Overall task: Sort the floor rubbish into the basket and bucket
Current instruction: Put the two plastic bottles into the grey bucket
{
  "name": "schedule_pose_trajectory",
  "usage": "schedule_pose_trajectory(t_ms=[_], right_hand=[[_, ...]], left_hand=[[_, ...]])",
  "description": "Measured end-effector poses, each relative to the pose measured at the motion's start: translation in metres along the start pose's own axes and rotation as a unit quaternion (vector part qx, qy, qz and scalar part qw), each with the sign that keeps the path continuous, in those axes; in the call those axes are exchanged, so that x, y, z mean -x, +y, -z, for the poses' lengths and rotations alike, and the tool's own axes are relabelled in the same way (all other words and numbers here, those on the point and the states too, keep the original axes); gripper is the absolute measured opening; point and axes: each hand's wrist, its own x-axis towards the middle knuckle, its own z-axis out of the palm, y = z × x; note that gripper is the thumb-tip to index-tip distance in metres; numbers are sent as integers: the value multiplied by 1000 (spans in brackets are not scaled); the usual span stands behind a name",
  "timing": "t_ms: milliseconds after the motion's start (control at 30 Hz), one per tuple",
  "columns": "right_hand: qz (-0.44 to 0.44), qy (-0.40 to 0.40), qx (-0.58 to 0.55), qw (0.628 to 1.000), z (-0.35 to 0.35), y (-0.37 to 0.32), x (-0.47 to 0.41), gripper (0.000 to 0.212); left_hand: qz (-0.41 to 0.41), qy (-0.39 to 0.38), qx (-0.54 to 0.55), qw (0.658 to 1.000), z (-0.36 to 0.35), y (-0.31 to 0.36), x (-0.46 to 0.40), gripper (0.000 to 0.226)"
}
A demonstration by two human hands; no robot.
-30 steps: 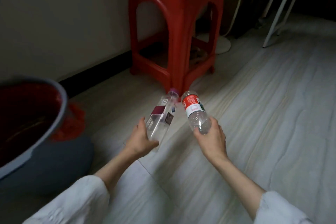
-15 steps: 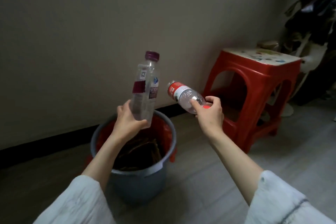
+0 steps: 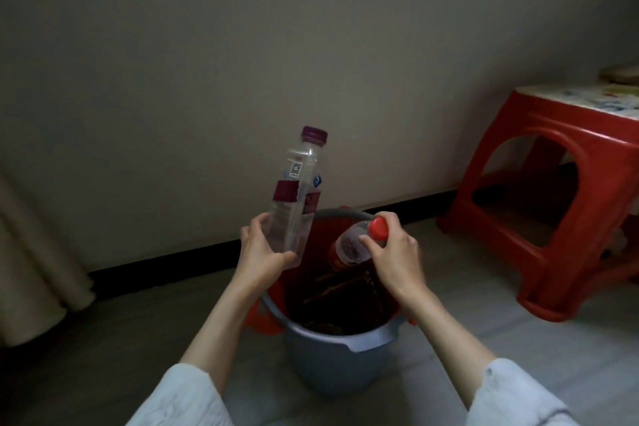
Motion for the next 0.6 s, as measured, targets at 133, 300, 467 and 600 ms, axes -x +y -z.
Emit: schedule_pose_trajectory(t_ms=[133, 300, 467, 600], right_hand=[[33, -80, 50, 995, -29, 0, -6, 56], [58, -160, 62, 983, -57, -4, -12, 67], [61, -152, 73, 984, -74, -6, -23, 69], [67, -67, 40, 995, -66, -4, -21, 57]], left_hand=[[16, 0, 54, 998, -4, -17, -2, 80], [17, 37, 91, 995, -4, -33, -9, 81], [16, 34, 105, 994, -3, -40, -8, 80], [13, 22, 110, 994, 0, -41, -10, 78]])
